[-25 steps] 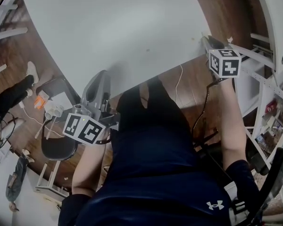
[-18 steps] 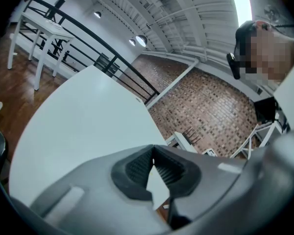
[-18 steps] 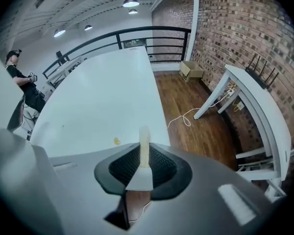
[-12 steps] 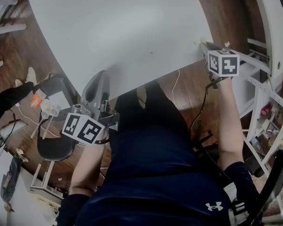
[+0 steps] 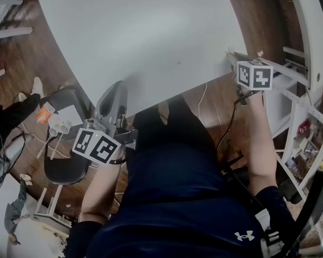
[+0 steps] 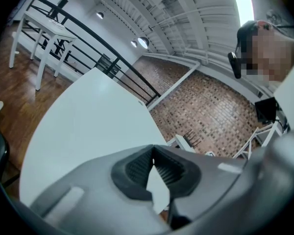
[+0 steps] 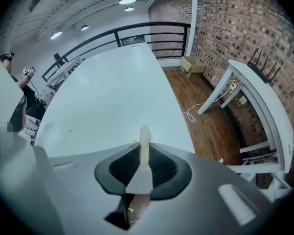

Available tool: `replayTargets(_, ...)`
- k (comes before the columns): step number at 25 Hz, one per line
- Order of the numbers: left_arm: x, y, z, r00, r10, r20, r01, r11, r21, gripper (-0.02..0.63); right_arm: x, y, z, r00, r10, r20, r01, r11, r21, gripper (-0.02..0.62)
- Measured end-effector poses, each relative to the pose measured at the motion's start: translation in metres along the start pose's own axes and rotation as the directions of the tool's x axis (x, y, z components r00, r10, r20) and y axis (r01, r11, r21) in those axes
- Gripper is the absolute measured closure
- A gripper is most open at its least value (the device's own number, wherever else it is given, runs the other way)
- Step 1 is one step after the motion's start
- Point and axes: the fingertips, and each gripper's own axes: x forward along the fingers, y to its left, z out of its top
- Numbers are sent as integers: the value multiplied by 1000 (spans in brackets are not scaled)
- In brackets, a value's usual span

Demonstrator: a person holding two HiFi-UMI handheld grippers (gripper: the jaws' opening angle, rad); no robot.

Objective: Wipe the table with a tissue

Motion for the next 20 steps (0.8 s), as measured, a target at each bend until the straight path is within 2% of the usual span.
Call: replayTargets(20, -9, 4, 5, 1000, 10, 19, -10, 1000, -11, 600, 9, 41, 2, 998, 46, -40, -50, 994, -99, 540)
